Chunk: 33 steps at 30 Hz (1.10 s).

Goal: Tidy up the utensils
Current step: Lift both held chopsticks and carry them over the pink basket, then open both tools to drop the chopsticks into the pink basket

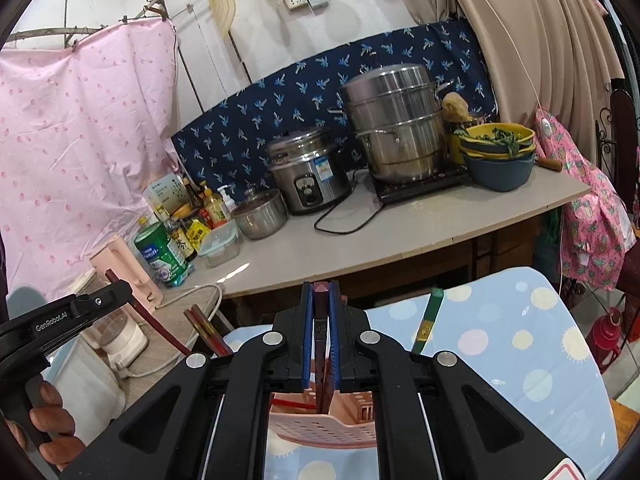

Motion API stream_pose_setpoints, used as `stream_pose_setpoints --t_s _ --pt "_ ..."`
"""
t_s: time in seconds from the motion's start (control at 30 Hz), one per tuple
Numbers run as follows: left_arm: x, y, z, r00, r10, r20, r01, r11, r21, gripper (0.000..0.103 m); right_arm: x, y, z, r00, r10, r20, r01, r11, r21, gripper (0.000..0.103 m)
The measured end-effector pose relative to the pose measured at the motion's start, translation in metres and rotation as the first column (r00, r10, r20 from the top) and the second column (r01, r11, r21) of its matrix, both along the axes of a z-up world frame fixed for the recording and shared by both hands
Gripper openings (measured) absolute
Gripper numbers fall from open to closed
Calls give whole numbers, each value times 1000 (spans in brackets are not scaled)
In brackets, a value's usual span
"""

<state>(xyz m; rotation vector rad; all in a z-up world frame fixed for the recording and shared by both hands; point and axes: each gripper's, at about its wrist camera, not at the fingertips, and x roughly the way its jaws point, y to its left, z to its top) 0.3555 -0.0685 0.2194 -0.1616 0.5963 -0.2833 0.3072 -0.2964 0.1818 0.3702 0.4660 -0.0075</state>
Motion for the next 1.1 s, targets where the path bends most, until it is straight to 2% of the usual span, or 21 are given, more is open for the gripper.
stream_pose_setpoints --t_s 0.1,0.23,0.5,0.7,0.83,1.1 --pt "-1 1 -4 1000 7 -6 -7 1000 1 10 -1 -1 -3 1000 -7 -6 7 1000 -6 11" --pt "-7 1 -5 999 34 12 -34 999 13 39 -10 -5 1 1000 -19 6 19 1000 1 18" --pt "-32 0 -5 999 38 32 -40 998 51 41 -38 1 10 999 -15 36 16 1000 -25 30" --pt "-56 2 -12 999 46 25 -48 996 81 42 -63 11 7 1000 1 17 0 999 -54 33" --pt "-75 3 -20 998 61 24 -63 991 118 46 -82 15 0 1000 -4 -8 3 998 -70 33" --pt "-111 2 -37 997 74 10 -74 976 207 46 -119 26 -15 999 -10 -51 5 996 -93 34"
